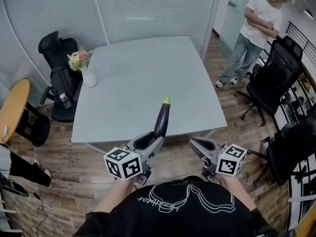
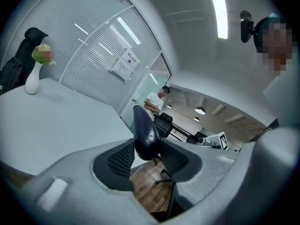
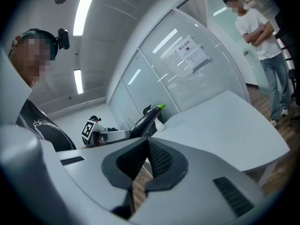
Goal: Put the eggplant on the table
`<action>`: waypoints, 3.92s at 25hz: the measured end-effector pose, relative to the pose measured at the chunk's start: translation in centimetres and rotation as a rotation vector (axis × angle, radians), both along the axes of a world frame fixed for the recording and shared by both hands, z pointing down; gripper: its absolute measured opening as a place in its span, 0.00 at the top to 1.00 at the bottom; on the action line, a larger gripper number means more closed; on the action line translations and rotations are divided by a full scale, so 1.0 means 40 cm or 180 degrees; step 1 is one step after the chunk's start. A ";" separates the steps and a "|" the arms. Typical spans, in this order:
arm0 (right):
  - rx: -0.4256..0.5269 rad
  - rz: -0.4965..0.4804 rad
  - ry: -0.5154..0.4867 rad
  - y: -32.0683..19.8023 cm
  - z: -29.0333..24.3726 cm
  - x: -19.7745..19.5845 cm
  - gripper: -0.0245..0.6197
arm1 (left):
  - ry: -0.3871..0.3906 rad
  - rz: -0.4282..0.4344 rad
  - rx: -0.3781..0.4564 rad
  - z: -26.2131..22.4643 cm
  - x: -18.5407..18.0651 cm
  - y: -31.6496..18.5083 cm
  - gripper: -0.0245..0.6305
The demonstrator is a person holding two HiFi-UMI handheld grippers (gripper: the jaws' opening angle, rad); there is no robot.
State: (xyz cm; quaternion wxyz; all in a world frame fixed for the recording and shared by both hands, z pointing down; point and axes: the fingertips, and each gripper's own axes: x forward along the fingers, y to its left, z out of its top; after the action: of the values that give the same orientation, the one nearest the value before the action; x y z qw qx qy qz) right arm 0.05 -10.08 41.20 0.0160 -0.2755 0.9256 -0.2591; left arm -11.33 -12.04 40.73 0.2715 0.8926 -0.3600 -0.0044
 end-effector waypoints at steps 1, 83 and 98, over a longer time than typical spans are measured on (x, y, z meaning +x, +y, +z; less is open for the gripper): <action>-0.0005 0.0009 0.0003 -0.002 0.002 0.003 0.95 | -0.0007 0.0004 -0.0002 0.002 0.003 -0.003 0.69; -0.0962 -0.0368 0.0254 -0.608 0.289 0.081 0.95 | -0.0980 -0.0159 -0.1198 0.564 0.100 -0.627 0.57; -0.0584 -0.0342 0.0026 -0.559 0.160 0.015 0.95 | -0.0202 -0.0420 -0.0678 0.269 -0.021 -0.524 0.60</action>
State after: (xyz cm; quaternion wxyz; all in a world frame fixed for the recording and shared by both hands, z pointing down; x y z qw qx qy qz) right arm 0.64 -32.43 47.60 -0.0270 -0.2268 0.9115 -0.3422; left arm -12.16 -32.99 51.49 0.3523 0.8328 -0.4247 0.0442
